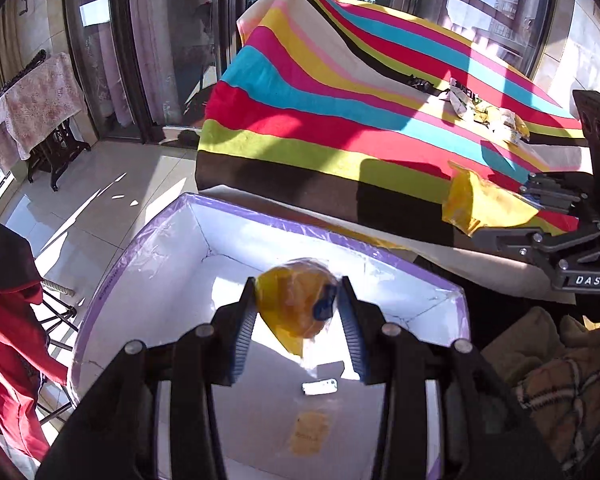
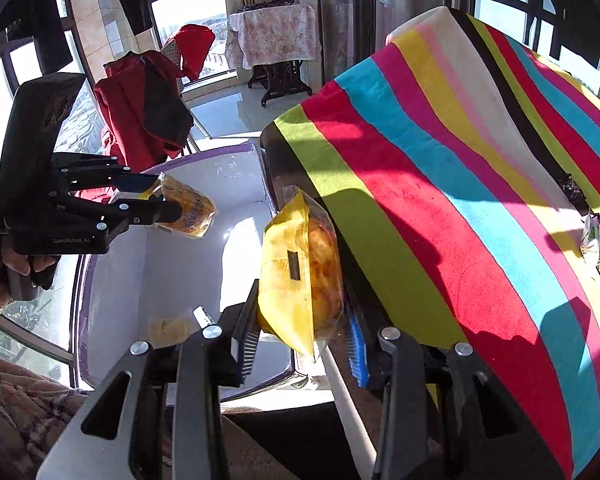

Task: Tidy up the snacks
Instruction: 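Carry both yellow bags to the white box and release them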

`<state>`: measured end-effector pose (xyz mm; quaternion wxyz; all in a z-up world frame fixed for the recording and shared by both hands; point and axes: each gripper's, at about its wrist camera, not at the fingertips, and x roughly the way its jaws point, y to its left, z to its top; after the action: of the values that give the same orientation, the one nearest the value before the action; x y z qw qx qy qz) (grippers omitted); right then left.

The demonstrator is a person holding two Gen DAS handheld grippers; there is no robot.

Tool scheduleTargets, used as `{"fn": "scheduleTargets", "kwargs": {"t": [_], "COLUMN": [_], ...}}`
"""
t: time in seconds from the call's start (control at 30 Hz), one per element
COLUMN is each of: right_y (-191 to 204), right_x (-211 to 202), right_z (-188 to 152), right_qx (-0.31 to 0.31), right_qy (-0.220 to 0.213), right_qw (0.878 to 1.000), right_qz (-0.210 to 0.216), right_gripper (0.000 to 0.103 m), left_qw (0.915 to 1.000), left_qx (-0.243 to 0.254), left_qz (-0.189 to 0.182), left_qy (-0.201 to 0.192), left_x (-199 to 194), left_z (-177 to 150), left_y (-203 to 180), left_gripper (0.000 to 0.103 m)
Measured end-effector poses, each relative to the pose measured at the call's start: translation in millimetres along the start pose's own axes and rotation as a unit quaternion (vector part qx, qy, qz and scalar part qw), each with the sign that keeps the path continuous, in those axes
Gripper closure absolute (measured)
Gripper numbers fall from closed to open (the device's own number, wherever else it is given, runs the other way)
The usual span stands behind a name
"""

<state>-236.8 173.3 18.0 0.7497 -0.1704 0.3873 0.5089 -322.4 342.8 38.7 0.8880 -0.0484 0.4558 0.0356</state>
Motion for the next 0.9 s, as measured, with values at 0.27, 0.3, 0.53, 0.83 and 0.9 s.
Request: {"fn": "scheduleTargets", "kwargs": {"t": [0.27,0.3,0.53,0.83,0.9], "right_y": [56.0,52.7,-46.6,-187.7,-210.8], "right_x": [11.2,5.3,-30.2,-116.9,-124.2], "right_z": [-6.4,-5.8,-30.1,-115.9,-134.9], "right_qx": [-0.083,-0.081,0.097,0.325,0.356], "right_qy": [-0.001,-0.013,-0.052,-0.137,-0.132], "right_qw": [0.994,0.995,0.994,0.918,0.9], "right_qz": [0.066,0.056,-0.023,-0.183,-0.214], "right_gripper": [0.026,0.025,0.023,0.018,0.018], "left_qw": [0.9888,0.9876,0.9821,0.9938,0.9925], "left_qx": [-0.07,-0.09,-0.172,-0.04,-0.025], "left_qz": [0.128,0.127,0.069,-0.072,-0.095], "left_qy": [0.033,0.021,-0.033,-0.075,-0.073], "left_x": [11.8,7.7,10.9,83.1,107.9], "left_z": [-14.8,-10.5,53.4,167.4,184.4], "left_y": [48.4,51.8,20.7,-152.5,-190.0], "left_gripper": [0.027,0.022,0.002,0.002,0.002]}}
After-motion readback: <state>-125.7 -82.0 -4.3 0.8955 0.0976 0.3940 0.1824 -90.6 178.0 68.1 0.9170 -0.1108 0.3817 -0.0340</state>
